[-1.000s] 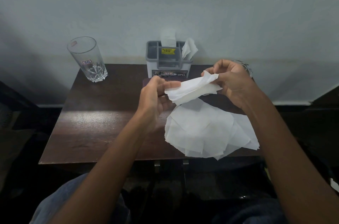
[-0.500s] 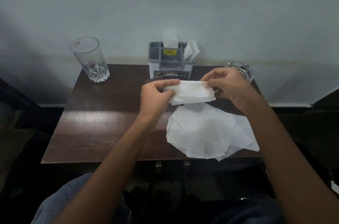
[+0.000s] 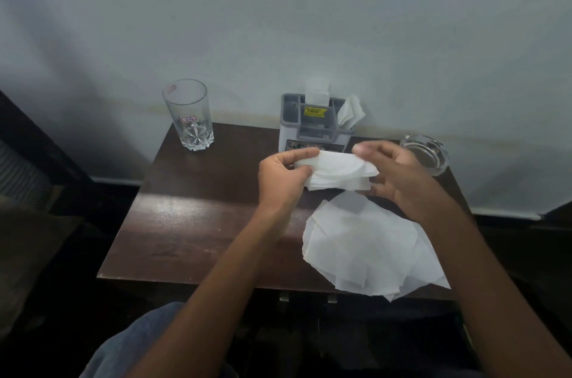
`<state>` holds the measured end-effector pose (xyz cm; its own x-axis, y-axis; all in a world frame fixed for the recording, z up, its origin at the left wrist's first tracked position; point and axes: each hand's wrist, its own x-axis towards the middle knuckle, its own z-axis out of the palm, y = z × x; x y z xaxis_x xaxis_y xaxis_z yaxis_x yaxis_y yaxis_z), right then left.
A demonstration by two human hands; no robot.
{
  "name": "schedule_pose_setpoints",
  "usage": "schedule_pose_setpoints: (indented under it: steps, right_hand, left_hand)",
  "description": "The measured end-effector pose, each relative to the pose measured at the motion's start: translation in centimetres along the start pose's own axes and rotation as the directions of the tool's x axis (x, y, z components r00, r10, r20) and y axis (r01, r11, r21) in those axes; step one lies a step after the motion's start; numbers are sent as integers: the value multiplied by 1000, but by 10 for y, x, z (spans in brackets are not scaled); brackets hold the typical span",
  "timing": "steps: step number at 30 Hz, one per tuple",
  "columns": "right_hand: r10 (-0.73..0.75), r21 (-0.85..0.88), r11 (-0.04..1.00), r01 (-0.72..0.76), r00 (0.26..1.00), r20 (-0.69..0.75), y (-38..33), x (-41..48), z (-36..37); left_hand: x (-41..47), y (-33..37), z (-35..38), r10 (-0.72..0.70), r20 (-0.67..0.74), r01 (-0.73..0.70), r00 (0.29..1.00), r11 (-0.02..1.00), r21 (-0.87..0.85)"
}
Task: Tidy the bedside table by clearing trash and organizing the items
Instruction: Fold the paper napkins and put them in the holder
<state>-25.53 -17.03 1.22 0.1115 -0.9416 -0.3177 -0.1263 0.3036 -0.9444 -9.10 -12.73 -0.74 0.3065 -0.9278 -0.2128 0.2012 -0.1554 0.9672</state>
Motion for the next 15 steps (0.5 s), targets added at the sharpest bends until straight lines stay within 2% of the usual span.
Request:
schedule_pose_setpoints:
  steps: [6,9,12,15]
  right_hand:
    - [-89,89,990,107,979,-186,-5,1,17]
    - [-148,56,984,172,945,-290,-22,6,22]
    - [-273,-97,962,255,876,-398,-52,31,34]
    - [-435,-384,879,284,809,-396,-85,63,57]
  left_hand:
    - [9,2,-11,9,-55,-9,998,1000,-7]
    - [14,2,-17,6,-149,-18,989,997,-81]
    - [18,1,-21,-33,-289,-2,957,993,-119]
    - [19,3,-21,-76,-304,31,950,988,-148]
